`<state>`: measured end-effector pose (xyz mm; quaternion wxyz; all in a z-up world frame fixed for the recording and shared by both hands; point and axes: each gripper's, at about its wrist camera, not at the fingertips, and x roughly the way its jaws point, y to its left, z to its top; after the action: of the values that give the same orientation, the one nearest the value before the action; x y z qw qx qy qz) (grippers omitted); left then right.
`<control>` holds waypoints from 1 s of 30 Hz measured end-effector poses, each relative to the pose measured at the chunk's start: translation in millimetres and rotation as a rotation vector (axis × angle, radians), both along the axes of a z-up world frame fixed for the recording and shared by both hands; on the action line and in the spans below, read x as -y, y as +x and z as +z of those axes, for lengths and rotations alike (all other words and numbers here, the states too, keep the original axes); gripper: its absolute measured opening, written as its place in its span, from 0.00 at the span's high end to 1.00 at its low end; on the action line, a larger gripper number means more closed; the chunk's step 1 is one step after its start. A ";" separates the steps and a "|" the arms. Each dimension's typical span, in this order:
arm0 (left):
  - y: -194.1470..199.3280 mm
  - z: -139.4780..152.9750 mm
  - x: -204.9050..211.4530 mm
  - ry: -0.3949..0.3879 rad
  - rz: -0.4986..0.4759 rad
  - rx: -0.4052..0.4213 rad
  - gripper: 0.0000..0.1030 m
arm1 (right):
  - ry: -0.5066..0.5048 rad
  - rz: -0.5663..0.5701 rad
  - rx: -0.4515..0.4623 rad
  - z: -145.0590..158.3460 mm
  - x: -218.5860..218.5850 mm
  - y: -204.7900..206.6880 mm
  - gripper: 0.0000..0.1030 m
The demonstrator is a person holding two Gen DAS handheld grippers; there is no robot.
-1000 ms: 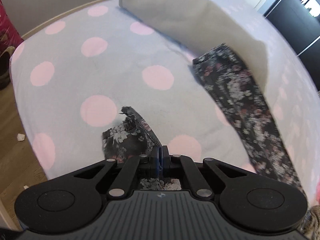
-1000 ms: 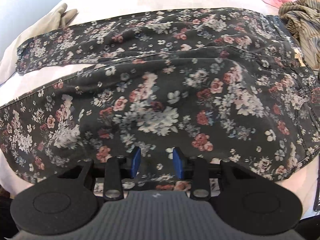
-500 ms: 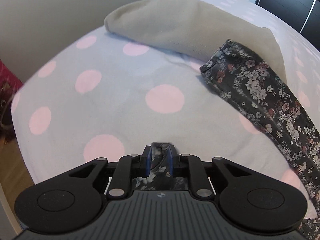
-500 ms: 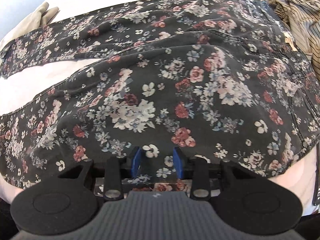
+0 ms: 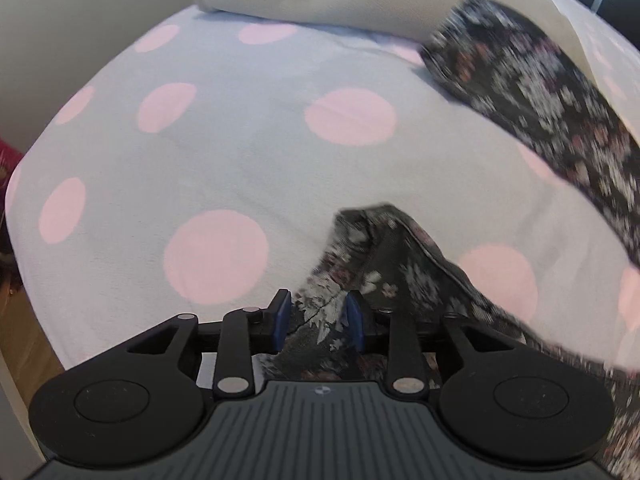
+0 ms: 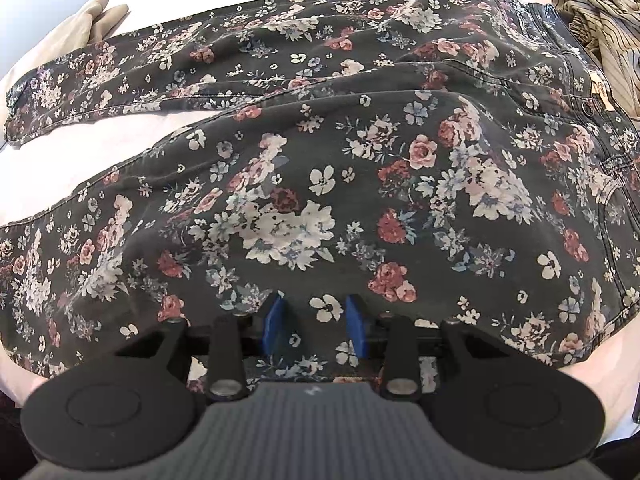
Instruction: Fold clothes
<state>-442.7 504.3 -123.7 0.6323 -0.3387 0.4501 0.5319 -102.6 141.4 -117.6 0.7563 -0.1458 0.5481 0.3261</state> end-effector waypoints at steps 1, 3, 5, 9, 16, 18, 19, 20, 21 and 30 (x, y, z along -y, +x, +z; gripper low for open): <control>3.3 -0.5 2.2 0.002 -0.015 -0.017 0.74 | 0.000 0.000 0.000 0.0 -0.2 0.0 0.63; 4.6 0.2 4.4 0.005 -0.019 -0.027 0.74 | -0.001 0.000 0.000 -0.1 -0.5 -0.1 0.63; -0.1 1.6 3.9 -0.006 0.000 -0.005 0.74 | 0.001 -0.001 -0.001 0.3 -0.3 0.0 0.63; -18.0 10.4 4.5 -0.028 0.086 0.107 0.74 | 0.009 -0.005 -0.003 2.6 2.3 0.4 0.63; -36.6 5.5 5.6 -0.054 0.166 0.137 0.71 | 0.013 0.002 0.009 5.7 3.3 -1.7 0.63; -36.5 -3.6 5.9 -0.059 0.156 0.106 0.64 | 0.014 0.004 0.014 6.4 3.5 -2.2 0.63; -36.2 -7.4 5.0 -0.063 0.153 0.092 0.61 | 0.014 0.004 0.017 6.7 3.6 -2.6 0.63; -36.3 -10.3 4.4 -0.062 0.149 0.085 0.61 | 0.015 0.005 0.019 7.1 3.8 -2.9 0.63; -36.1 -11.9 3.9 -0.058 0.147 0.084 0.60 | 0.015 0.005 0.021 7.4 3.9 -3.2 0.63; -33.1 0.0 14.8 0.028 0.181 -0.012 0.89 | 0.010 0.004 0.048 9.9 7.0 -7.0 0.63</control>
<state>-475.8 489.4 -123.7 0.5837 -0.3659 0.4140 0.5949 -109.6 134.4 -107.7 0.7694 -0.1510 0.5278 0.3266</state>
